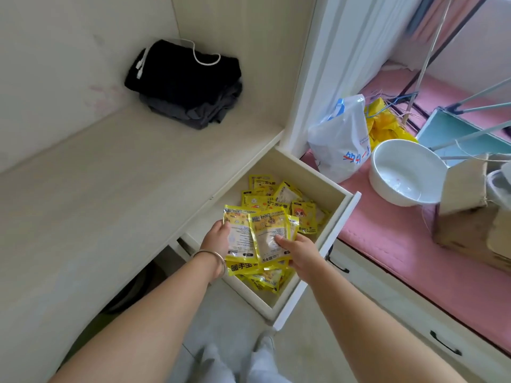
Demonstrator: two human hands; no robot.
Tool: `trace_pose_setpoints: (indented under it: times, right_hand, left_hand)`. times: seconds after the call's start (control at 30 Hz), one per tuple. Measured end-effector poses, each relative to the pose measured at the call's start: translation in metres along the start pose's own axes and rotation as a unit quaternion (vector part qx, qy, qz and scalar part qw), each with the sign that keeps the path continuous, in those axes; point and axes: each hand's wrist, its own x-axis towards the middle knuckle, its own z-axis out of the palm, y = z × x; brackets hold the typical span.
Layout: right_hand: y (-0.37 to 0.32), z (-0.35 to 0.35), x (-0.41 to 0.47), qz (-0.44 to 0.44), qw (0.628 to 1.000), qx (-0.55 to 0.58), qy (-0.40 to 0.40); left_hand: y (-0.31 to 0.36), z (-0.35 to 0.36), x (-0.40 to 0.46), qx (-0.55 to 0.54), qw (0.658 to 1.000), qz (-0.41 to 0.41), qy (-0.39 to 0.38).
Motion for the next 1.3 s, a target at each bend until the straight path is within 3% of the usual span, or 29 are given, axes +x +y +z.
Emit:
trace_pose_setpoints:
  times: [0.37,0.6,0.8,1.03,1.3]
  right_hand:
    - [0.024,-0.004,0.056,0.069,0.992,0.05,0.096]
    - [0.04,0.008,0.083,0.112,0.979,-0.056,0.159]
    - [0.053,0.024,0.098,0.137,0.97,-0.142,0.141]
    - [0.068,0.042,0.104,0.15,0.974,-0.13,0.104]
    - [0.06,0.059,0.102,0.076,0.991,-0.087,0.072]
  left_hand:
    - [-0.008,0.034,0.086,0.176,0.981,-0.056,-0.052]
    - [-0.021,0.039,0.121,0.318,0.941,-0.076,-0.091]
    - [-0.039,0.033,0.143,0.43,0.898,-0.058,-0.075]
    - [-0.05,0.007,0.163,0.408,0.911,-0.061,0.026]
    - [-0.055,0.007,0.164,0.45,0.891,-0.027,-0.043]
